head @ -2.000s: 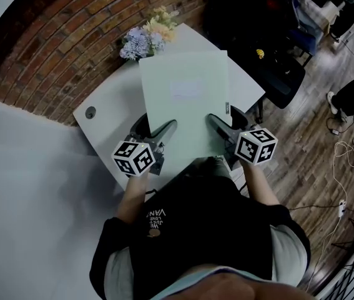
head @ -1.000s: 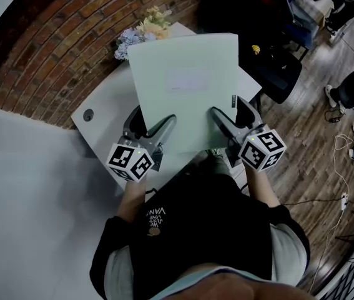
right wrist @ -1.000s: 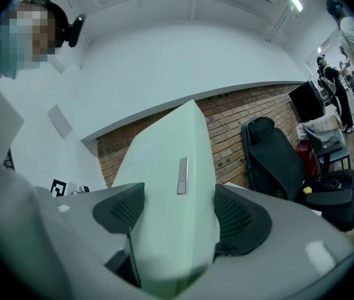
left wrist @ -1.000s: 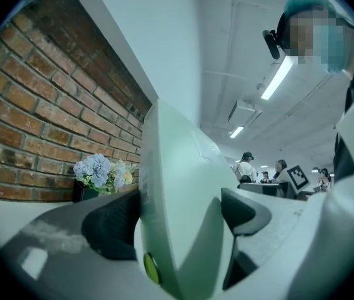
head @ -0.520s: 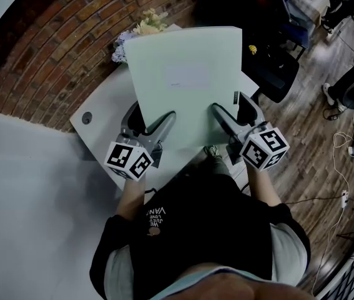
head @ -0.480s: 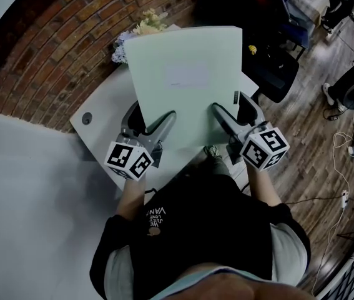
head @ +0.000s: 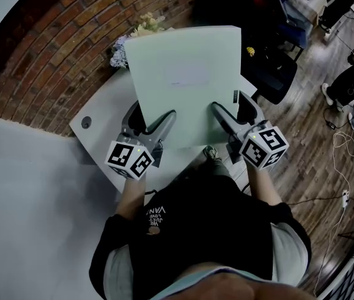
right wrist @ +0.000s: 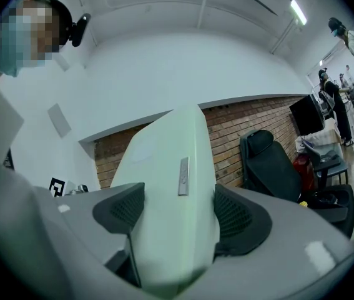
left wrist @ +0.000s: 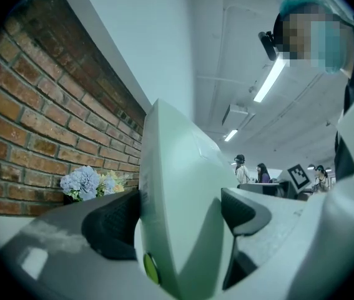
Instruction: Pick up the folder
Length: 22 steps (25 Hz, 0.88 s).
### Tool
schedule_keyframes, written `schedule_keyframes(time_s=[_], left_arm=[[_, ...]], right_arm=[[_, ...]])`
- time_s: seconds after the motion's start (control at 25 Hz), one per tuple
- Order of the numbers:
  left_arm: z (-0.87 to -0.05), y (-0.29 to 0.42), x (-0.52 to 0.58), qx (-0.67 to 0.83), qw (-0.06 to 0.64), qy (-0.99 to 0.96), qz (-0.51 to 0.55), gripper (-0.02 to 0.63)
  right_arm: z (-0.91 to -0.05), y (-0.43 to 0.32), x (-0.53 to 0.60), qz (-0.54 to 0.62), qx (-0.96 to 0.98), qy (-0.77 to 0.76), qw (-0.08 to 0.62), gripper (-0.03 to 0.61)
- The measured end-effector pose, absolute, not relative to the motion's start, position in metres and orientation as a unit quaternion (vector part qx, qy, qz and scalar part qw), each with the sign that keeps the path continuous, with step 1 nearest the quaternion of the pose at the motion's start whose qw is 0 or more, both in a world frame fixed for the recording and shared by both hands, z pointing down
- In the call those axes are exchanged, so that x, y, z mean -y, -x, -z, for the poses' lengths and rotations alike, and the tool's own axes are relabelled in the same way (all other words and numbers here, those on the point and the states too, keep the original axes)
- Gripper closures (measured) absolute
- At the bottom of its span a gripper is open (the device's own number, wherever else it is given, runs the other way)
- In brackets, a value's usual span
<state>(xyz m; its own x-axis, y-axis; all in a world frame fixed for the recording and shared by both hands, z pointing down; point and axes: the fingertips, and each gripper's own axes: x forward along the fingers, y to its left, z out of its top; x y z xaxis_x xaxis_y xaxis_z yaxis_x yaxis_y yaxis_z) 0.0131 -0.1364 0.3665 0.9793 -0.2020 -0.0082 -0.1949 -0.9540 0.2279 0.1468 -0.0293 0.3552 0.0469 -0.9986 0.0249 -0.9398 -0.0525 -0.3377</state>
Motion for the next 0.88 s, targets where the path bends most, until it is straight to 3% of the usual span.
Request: schedule_keyframes(time_s=[0.88], left_arm=[[-0.369,-0.0165,0.1391,0.104,0.113,-0.988,0.009,0.196]], right_arm=[[-0.359,-0.1506,0.0322,0.131,-0.678,0.714,0.114,0.239]])
